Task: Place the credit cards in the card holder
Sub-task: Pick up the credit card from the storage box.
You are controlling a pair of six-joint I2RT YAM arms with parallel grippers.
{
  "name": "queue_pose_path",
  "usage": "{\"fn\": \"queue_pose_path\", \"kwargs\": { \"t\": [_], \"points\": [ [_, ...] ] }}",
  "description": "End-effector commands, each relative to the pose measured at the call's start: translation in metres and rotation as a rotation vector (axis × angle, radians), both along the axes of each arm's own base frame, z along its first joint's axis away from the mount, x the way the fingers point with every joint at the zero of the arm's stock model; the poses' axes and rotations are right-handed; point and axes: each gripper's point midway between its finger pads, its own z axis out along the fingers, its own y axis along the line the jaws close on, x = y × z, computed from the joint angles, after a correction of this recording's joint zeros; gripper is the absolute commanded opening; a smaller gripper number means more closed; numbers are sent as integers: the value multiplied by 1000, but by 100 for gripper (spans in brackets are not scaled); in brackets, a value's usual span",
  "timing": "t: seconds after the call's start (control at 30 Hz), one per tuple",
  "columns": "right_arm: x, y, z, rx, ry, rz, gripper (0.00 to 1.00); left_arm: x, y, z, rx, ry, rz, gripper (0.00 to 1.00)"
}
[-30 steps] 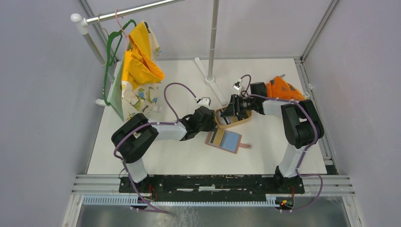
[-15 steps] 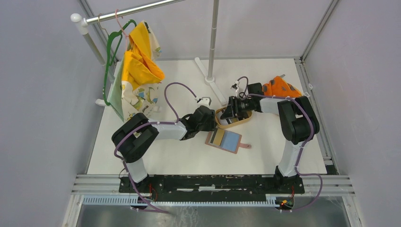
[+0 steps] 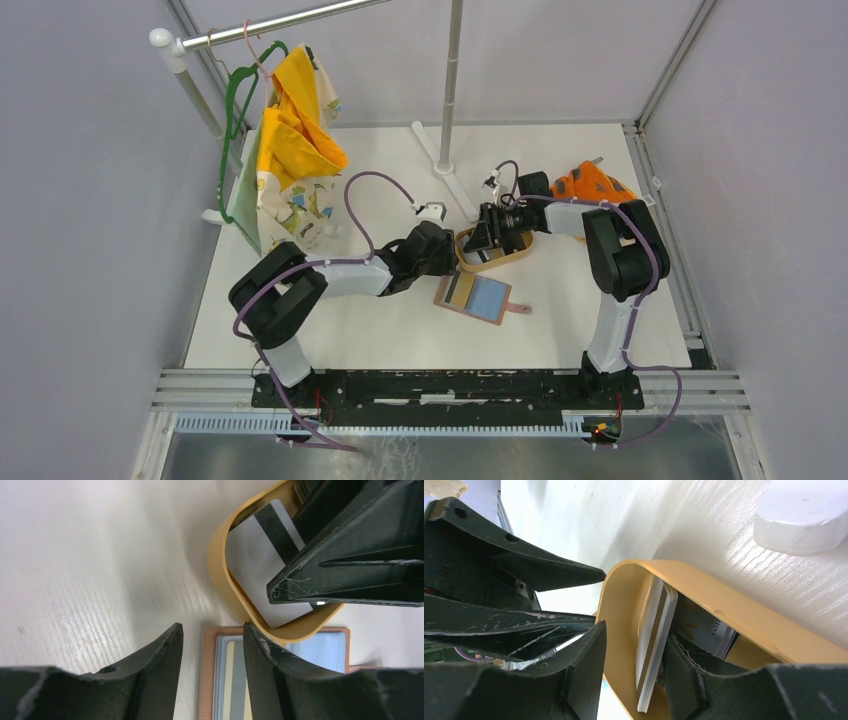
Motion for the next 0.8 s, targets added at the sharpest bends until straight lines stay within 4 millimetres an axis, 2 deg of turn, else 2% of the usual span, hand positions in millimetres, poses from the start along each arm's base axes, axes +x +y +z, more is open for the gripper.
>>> {"fn": "queue_pose_path", "kwargs": {
  "t": [0.0, 0.47, 0.77],
  "points": [
    [10, -3, 13, 2, -53, 8, 49, 6, -6, 36, -38, -86, -44, 55],
    [12, -7, 26, 67, -46, 2, 44, -6, 10, 46, -41, -96, -38, 55],
    [12, -7, -8, -103, -57, 46, 44, -14, 14, 54, -66, -98, -47, 55]
  ]
}}
